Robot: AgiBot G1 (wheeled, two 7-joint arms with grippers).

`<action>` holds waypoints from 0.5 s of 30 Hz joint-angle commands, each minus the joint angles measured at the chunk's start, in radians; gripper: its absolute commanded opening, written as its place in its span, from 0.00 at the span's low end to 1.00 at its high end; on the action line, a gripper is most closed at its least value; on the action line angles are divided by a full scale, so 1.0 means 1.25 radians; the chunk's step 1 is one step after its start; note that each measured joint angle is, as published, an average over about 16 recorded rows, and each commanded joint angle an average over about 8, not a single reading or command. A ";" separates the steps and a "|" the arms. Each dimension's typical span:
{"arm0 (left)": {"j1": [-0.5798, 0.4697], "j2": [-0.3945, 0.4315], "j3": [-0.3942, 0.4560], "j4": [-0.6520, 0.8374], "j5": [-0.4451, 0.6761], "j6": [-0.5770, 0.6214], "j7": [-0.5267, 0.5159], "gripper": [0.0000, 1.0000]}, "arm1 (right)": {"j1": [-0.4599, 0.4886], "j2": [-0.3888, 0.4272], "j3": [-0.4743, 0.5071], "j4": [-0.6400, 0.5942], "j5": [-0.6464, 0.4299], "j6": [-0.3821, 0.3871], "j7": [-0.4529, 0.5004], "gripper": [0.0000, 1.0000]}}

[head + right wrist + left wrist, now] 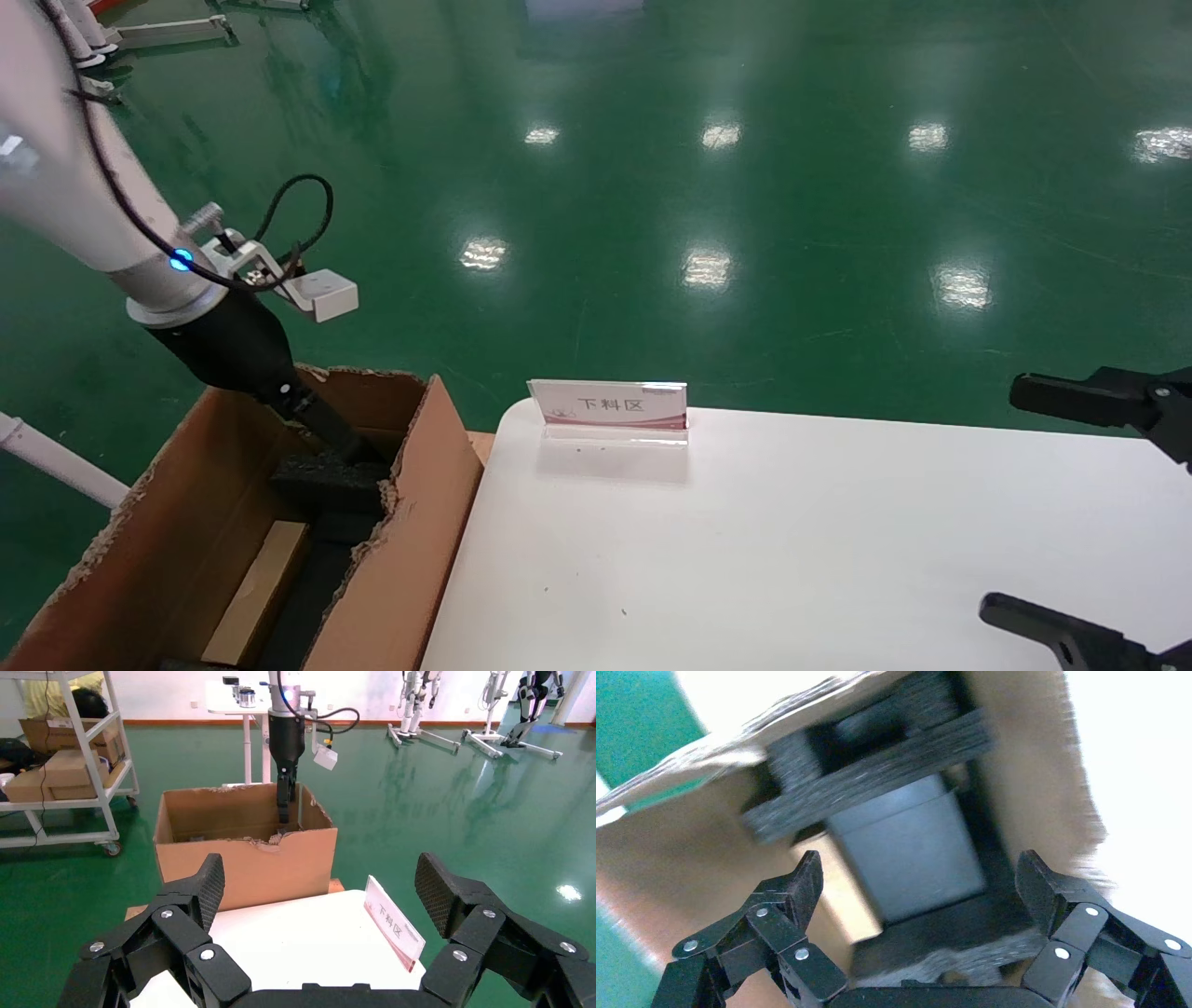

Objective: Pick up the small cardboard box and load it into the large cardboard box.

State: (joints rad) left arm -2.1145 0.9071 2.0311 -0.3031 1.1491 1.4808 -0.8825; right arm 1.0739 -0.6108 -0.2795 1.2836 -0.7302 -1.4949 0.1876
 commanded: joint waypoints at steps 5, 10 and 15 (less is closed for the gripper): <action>-0.024 -0.067 -0.048 -0.051 -0.072 0.024 0.081 1.00 | 0.000 0.000 0.000 0.000 0.000 0.000 0.000 1.00; -0.025 -0.085 -0.066 -0.065 -0.094 0.029 0.106 1.00 | 0.000 0.000 0.000 0.000 0.000 0.000 0.000 1.00; -0.014 -0.077 -0.078 -0.070 -0.085 0.027 0.105 1.00 | 0.000 0.000 0.000 0.000 0.000 0.000 0.000 1.00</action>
State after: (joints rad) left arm -2.1270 0.8083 1.9251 -0.3953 1.0389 1.5147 -0.7478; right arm 1.0739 -0.6108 -0.2795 1.2836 -0.7302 -1.4949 0.1876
